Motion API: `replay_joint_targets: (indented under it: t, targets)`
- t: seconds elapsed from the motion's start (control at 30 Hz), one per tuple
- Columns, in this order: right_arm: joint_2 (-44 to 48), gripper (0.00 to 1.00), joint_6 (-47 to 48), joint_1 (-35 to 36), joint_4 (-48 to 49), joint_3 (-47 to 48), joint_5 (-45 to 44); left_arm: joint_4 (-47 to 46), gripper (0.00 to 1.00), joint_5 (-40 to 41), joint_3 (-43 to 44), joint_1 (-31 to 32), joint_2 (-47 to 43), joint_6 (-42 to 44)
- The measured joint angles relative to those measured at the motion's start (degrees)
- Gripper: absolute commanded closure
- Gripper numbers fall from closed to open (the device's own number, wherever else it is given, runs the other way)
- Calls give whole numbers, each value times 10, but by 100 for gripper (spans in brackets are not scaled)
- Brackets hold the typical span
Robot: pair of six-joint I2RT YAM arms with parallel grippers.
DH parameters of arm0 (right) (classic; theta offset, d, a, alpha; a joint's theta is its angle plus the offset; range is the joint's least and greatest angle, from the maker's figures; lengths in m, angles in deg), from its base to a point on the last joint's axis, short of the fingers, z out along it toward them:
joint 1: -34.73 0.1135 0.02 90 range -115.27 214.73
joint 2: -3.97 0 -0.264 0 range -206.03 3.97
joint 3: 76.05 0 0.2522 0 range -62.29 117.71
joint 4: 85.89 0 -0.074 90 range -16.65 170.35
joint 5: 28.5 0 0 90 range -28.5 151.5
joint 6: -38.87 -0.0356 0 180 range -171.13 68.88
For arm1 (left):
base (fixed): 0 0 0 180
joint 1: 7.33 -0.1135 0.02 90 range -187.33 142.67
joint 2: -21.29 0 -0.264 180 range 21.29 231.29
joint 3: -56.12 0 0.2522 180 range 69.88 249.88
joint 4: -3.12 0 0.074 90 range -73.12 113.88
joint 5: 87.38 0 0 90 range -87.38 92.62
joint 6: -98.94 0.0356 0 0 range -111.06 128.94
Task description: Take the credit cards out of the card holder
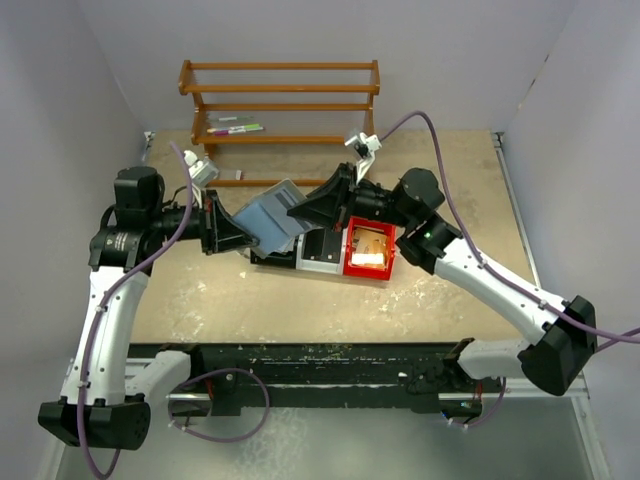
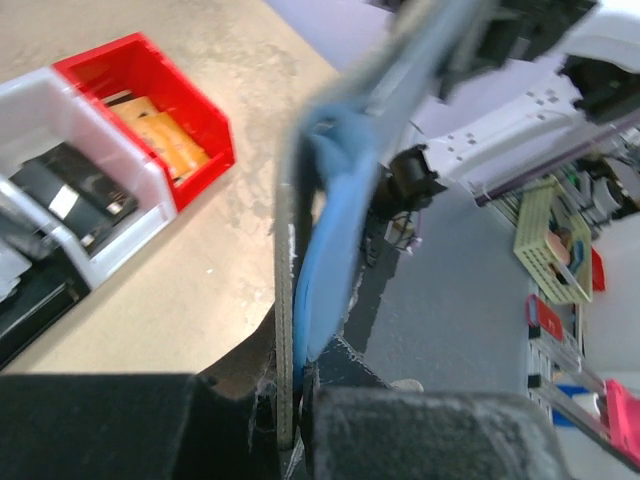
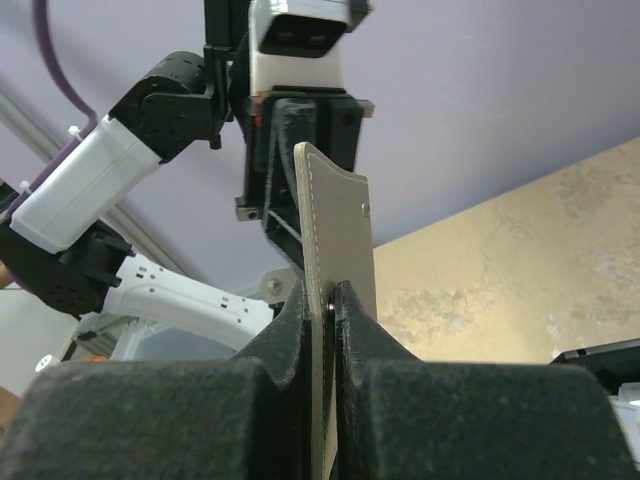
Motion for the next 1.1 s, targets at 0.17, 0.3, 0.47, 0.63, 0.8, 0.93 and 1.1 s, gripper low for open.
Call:
replay_joint_targets:
  t: [0.17, 0.3, 0.47, 0.63, 0.8, 0.93, 1.1]
  targets:
    - [-1, 95, -5, 15, 0, -4, -5, -9, 100, 71, -14, 0, 12, -21]
    - [-8, 91, 2, 29, -16, -4, -28, -12, 100, 108, -24, 0, 13, -35]
    - [-15, 66, 10, 44, -25, -4, -57, -16, 100, 141, -25, 0, 12, -47]
    - [-15, 55, 13, 58, -48, -2, -58, -30, 100, 136, -33, 0, 8, -55]
    - [-15, 55, 20, 60, -82, 12, -55, -34, 100, 120, -33, 0, 1, -55]
    - [-15, 45, 37, 61, -122, 33, -62, -37, 100, 102, -33, 0, 0, -55]
    - [-13, 33, 84, 64, -203, 61, -106, -38, 100, 81, -33, 0, 0, -55]
